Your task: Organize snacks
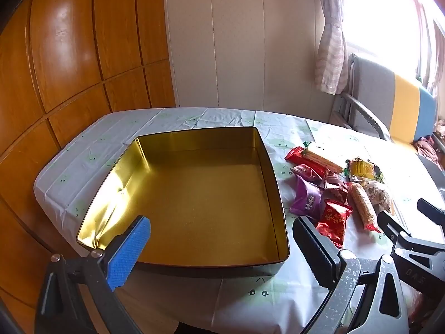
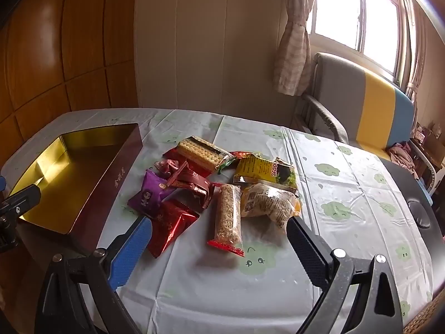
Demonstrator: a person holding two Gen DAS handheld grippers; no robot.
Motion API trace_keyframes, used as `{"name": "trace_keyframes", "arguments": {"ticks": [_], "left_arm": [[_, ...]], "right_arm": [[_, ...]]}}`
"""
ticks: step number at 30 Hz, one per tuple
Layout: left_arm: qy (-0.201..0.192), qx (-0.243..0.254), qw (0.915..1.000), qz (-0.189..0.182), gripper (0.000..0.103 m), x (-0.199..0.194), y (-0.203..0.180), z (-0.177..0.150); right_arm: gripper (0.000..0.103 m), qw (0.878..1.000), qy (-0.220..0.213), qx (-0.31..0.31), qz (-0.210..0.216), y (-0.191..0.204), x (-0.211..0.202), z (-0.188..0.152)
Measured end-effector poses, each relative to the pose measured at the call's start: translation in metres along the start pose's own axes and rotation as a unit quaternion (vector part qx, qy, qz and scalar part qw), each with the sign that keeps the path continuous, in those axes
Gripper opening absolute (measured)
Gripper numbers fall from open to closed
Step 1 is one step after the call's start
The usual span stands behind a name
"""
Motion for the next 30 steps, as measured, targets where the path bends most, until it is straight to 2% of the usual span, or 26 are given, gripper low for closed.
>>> {"name": "trace_keyframes", "arguments": {"ticks": [13,23,30], "left_arm": [[-0.014,-0.022,0.9991,0.032,0.103,-0.006,0.017,0.009],[-0.035,-0.057,0.9941,0.085,0.103,-0.014,0.053,0.023],[-0.037,-0.061,0.9925,0.100,0.103,-0.016,0.063,0.024]], "right_arm": [[0.099,1.000,-0.003,0.005,-0.006,-0.011,-0.001,0.000],[0.099,1.000,0.001,0.012,-0.001,-0.013,0.002,-0.001],[0.099,1.000,0.002,0.015,0.001,-0.018,0.004,0.000]]}}
Point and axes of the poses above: each gripper's, at about its wrist camera, not at the fingertips, and x roughly the way its jaws point, y to its left, z to its top, the point moved 7 cm from there along x, roughly the way its jaws point, and after that the axes turned 2 degrees about -y, right-handed, at the moved point
